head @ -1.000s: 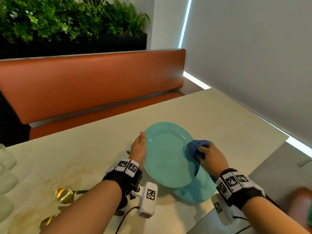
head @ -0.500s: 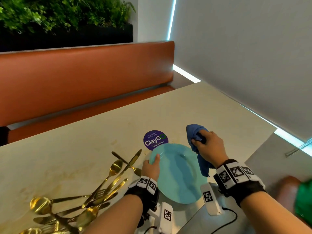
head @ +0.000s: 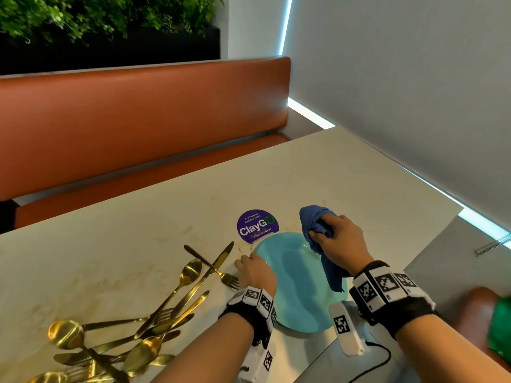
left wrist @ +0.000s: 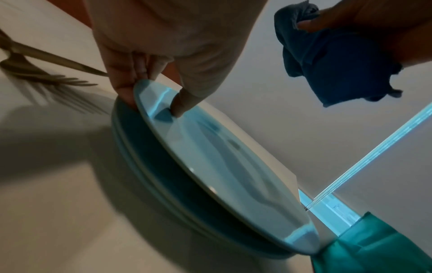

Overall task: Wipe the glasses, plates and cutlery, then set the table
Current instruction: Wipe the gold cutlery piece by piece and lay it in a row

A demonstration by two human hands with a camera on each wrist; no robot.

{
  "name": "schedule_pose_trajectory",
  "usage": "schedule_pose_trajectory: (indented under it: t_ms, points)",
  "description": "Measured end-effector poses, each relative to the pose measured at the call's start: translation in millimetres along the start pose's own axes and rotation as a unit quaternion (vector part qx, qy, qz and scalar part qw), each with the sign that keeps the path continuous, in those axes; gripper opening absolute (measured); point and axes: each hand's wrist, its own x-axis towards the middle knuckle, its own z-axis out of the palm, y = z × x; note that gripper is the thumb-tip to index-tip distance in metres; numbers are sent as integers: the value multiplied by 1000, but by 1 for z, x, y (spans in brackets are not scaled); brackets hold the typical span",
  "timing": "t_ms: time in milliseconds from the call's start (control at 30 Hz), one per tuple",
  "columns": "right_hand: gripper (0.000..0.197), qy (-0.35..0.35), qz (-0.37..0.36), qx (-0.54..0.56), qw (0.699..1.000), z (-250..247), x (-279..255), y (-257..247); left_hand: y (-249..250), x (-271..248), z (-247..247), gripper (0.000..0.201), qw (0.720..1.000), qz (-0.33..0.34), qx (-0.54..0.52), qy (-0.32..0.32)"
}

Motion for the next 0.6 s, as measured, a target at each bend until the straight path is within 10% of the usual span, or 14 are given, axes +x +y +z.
schedule_pose_trajectory:
  t_ms: [300,600]
  points:
    - [16,-27,-22,13,999,11,2,-20,-11,13,-11,54,998,52,-12,-31]
    - [3,-88,78,247,962,59,-28,-73,-101,-10,-79,40,994,36,-98,33]
